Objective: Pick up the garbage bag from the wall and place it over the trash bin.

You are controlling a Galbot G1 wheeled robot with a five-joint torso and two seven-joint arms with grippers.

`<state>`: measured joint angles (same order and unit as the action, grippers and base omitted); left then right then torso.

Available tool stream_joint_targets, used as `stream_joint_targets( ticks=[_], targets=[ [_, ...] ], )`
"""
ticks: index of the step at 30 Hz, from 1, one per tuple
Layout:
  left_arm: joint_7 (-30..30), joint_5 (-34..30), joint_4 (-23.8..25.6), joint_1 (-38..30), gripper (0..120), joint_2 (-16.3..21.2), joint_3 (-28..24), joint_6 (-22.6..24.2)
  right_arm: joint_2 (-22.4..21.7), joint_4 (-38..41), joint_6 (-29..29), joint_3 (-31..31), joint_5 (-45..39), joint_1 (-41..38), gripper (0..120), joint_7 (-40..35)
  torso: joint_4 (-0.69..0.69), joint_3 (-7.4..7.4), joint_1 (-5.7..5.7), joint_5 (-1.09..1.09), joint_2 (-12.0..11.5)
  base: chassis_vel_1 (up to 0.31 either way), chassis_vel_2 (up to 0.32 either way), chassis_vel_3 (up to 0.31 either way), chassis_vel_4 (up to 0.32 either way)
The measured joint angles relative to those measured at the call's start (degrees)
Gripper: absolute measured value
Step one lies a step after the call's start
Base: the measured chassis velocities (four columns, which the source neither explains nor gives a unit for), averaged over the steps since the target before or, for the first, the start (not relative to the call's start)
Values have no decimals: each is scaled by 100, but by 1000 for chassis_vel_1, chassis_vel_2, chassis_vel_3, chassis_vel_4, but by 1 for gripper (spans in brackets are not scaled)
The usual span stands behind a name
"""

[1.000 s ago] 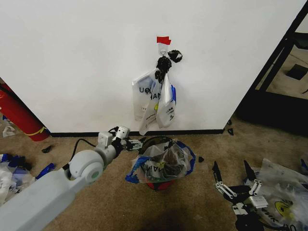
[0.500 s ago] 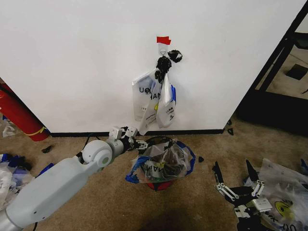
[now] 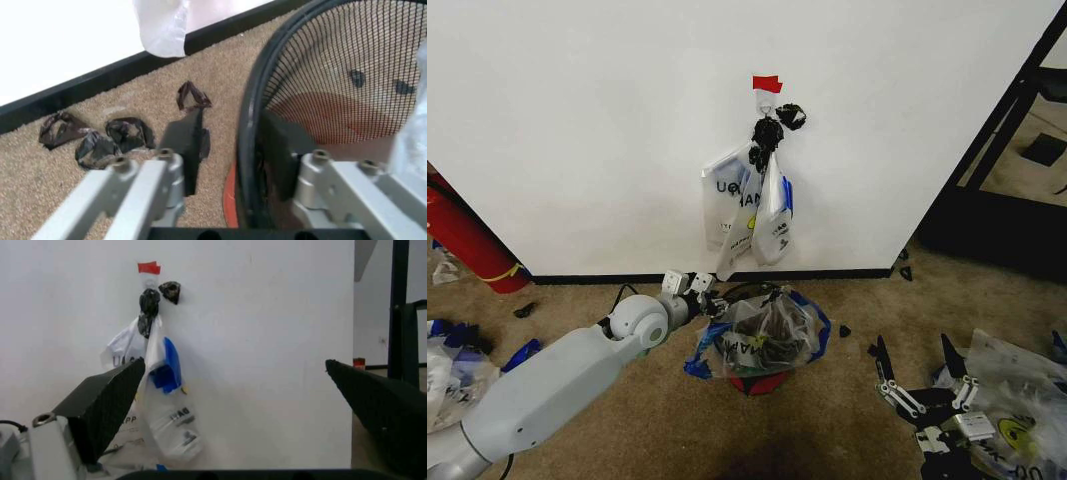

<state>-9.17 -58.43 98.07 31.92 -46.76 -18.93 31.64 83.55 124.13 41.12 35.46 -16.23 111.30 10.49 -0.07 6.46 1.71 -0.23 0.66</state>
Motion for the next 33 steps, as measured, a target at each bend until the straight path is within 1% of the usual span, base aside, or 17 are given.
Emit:
stream_joint_targets(
  ticks=[3, 5, 6, 8, 10, 11, 12, 17, 19, 20, 22, 25, 26, 29, 30, 32, 33],
  targets=[
    [-154, -127, 75, 27, 18, -3, 12, 26, 12, -11, -11, -7, 24, -6, 100, -18, 0, 0, 0, 0, 0, 0, 0, 0, 0],
    [-206, -163, 97, 41, 16, -4, 24, 30, 16, -16, -12, -8, 29, -7, 100, -20, 0, 0, 0, 0, 0, 0, 0, 0, 0],
    [-328, -268, 163, 89, 8, -6, 67, 37, 22, -27, -15, -12, 34, -9, 100, -30, -1, 0, 0, 0, 0, 0, 0, 0, 0],
    [-563, -466, 308, 196, 4, 4, 177, 43, 22, -44, -23, -16, 36, -12, 100, -55, -2, 0, 0, -1, 0, 0, 0, 0, 0],
    [-834, -743, 470, 339, 3, 9, 345, 52, 17, -48, -42, -17, 34, -16, 100, -79, 1, 0, 0, 0, 0, 0, 0, 0, 0],
    [-834, -743, 470, 339, 3, 9, 345, 52, 17, -48, -42, -17, 34, -16, 100, -79, 1, 0, 0, 0, 0, 0, 0, 0, 0],
    [-1088, -974, 630, 476, 3, 9, 530, 56, 8, -48, -73, -17, 30, -21, 100, -109, 0, 0, 0, 0, 0, 0, 0, 0, 0],
    [-1831, -1575, 1176, 1107, 3, 0, 1218, 50, -29, -38, -172, -20, 24, -51, 100, -194, 0, 0, -1, 0, 0, 0, 0, 0, 0],
    [-1951, -1655, 1253, 1209, 3, -4, 1310, 43, -32, -37, -184, -23, 26, -54, 100, -197, 0, 0, -1, 0, 0, 0, 0, 0, 0],
    [-2241, -1832, 1426, 1468, 3, -21, 1535, 7, -41, -37, -209, -33, 28, -61, 100, -210, 0, 0, -1, 0, 0, 0, 0, 0, 0],
    [-2892, -2139, 1777, 2026, 3, -97, 1967, -221, -65, -63, -261, -63, 32, -97, 100, -244, 1, 0, -1, 0, 0, 0, 0, 0, 0],
    [-3400, -2265, 1987, 2424, 3, -290, 2250, -568, -87, -83, -337, -105, 32, -136, 100, -271, 0, 0, -1, 0, 0, 0, 0, 0, 0],
    [-3400, -2265, 1987, 2424, 3, -290, 2250, -568, -87, -83, -337, -105, 32, -136, 100, -271, 0, 0, -1, 0, 0, 0, 0, 0, 0],
    [-3741, -2257, 2170, 2739, 3, -544, 2355, -1009, -130, -82, -457, -122, 88, -180, 100, -316, 0, 0, -1, 1, 0, 0, 0, 0, 0],
    [-3873, -2193, 2239, 2905, 3, -720, 2357, -1245, -164, -76, -513, -122, 125, -193, 100, -376, 0, 0, -1, 1, 0, 0, 0, 0, 0],
    [-3924, -2165, 2274, 2999, 3, -813, 2357, -1367, -181, -70, -533, -119, 135, -203, 100, -409, -1, 0, -1, 0, 0, 0, 0, 0, 0],
    [-3978, -2080, 2337, 3196, 3, -992, 2355, -1562, -205, -61, -562, -109, 143, -217, 100, -463, -1, 0, -1, 0, 0, 0, 0, 0, 0]
  ],
)
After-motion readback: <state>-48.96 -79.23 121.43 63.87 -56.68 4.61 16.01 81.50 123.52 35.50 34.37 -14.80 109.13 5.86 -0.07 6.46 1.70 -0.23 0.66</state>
